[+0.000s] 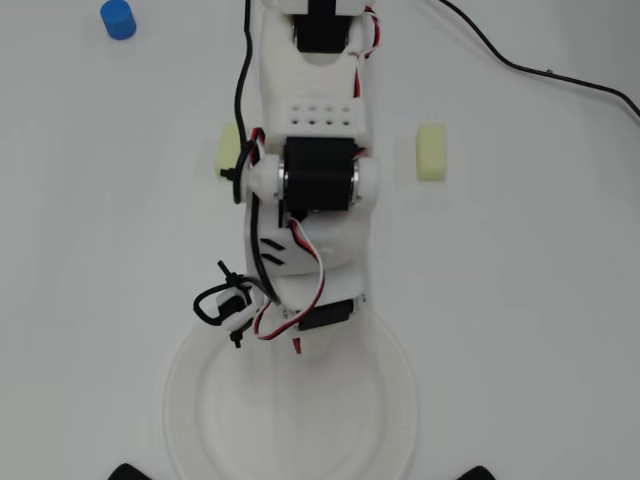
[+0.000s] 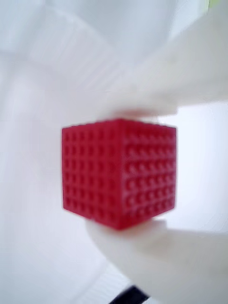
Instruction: Grasp a red block and put it in the dish.
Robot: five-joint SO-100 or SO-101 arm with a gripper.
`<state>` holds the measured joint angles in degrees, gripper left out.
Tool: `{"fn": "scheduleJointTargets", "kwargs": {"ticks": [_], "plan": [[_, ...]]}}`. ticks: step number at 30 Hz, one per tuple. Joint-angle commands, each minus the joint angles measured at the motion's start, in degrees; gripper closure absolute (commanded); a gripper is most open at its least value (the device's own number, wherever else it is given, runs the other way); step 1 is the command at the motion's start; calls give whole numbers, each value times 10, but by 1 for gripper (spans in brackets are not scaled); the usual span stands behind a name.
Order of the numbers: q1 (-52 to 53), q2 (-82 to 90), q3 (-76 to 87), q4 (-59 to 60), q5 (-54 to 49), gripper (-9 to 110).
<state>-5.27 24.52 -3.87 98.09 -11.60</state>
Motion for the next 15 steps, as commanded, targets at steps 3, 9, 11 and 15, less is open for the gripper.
{"fn": "scheduleJointTargets", "kwargs": {"ticks": [3,9,11,15], "plan": [[6,98,18,11,29,58],[-1,196,106,38,29,45],[-2,202,106,54,24,43],[-3,207,106,81,20,42]]}}
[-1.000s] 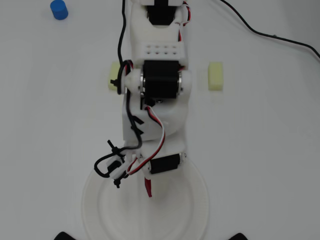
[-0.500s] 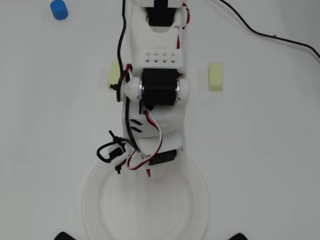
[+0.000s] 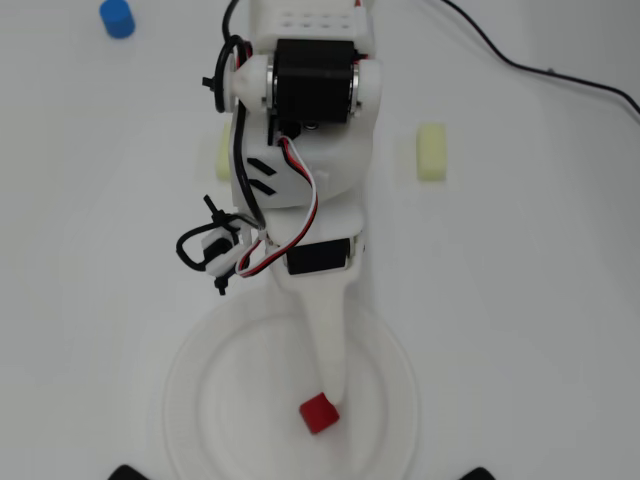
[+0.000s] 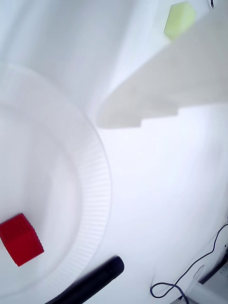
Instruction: Grasp a red block and put it in the dish.
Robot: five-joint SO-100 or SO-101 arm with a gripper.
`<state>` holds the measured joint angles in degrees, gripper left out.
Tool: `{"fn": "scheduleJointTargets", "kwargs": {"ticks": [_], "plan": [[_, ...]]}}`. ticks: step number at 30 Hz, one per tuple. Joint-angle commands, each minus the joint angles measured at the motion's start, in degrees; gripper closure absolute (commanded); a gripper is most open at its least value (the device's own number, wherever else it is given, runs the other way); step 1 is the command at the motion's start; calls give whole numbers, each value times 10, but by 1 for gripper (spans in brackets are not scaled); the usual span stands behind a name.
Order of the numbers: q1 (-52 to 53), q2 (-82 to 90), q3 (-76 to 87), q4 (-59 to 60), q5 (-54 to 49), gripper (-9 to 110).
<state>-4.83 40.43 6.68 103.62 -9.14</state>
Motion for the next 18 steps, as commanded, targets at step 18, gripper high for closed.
{"fn": "scheduleJointTargets", "kwargs": {"ticks": [18], "plan": [[-8,459,452,80,-21,39]]}}
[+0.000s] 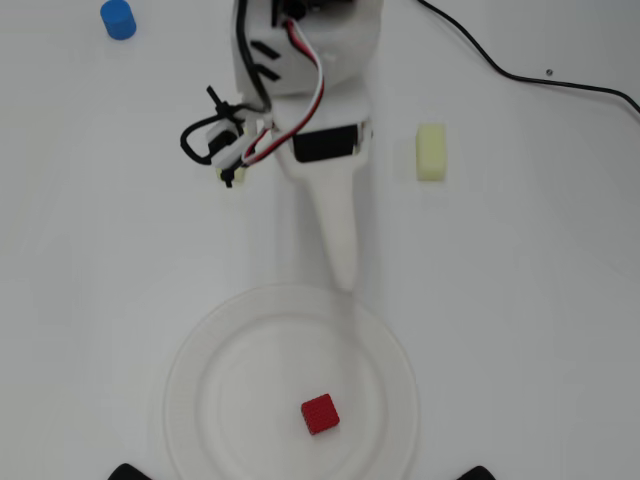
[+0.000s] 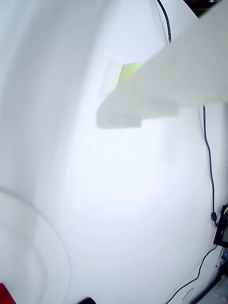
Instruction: Grasp a red block and put it in the dish.
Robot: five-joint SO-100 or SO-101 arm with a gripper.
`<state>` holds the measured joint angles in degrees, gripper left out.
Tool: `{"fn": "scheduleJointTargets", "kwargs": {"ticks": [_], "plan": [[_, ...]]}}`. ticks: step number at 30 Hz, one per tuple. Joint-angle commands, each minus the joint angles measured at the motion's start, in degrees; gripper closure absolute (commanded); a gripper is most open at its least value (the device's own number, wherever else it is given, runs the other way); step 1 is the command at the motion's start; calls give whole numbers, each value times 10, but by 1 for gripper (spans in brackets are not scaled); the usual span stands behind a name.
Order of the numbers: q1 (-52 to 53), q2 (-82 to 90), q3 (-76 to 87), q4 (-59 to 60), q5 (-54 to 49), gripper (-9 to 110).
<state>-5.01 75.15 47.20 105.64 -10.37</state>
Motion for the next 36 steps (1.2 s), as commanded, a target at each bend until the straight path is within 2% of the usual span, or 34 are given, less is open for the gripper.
{"fn": "scheduleJointTargets", "kwargs": {"ticks": [1,8,13,17,21,24,25,27,32,36], "plan": [[-7,142,83,60,-8,39],[27,318,367,32,61,39],[55,584,764,-252,15,44],[53,688,887,-307,25,45],[30,803,1037,-405,-10,55],[2,845,1097,-417,-9,63],[-7,852,1113,-418,-8,72],[-15,864,1142,-420,25,101],[-39,993,1240,-414,49,101],[-83,1164,1321,-340,49,101]]}}
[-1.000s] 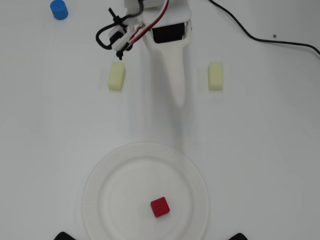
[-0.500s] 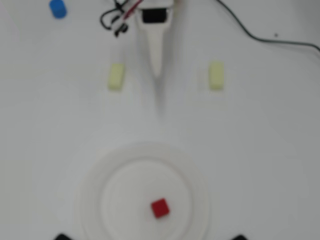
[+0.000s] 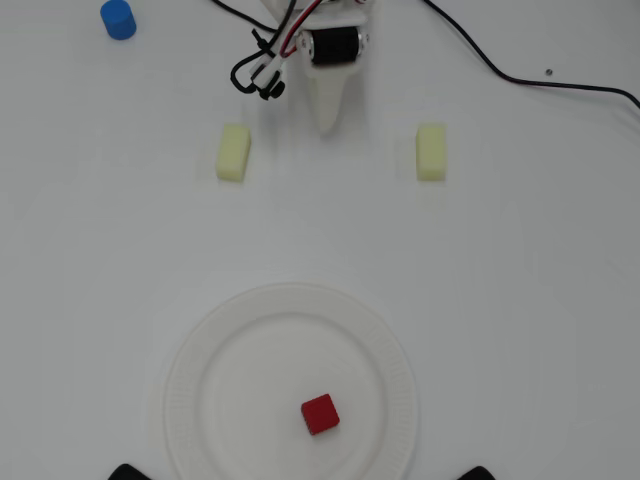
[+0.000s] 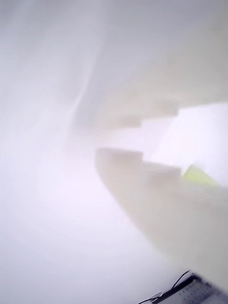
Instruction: Grasp a red block and put it in the dish.
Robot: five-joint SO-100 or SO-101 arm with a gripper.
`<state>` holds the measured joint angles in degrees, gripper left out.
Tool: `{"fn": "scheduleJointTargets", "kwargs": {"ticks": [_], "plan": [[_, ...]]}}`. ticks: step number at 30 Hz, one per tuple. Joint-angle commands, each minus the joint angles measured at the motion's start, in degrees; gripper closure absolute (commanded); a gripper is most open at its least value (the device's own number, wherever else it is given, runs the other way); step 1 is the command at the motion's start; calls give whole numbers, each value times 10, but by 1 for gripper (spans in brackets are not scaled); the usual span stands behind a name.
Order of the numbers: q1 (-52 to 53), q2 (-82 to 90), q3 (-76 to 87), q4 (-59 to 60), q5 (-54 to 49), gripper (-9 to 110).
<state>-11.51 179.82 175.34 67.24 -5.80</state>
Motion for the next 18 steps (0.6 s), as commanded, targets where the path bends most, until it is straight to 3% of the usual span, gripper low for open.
{"fn": "scheduleJointTargets", "kwargs": {"ticks": [1,18], "plan": [[-26,185,65,78,0,101],[-24,181,69,81,12,101]]}}
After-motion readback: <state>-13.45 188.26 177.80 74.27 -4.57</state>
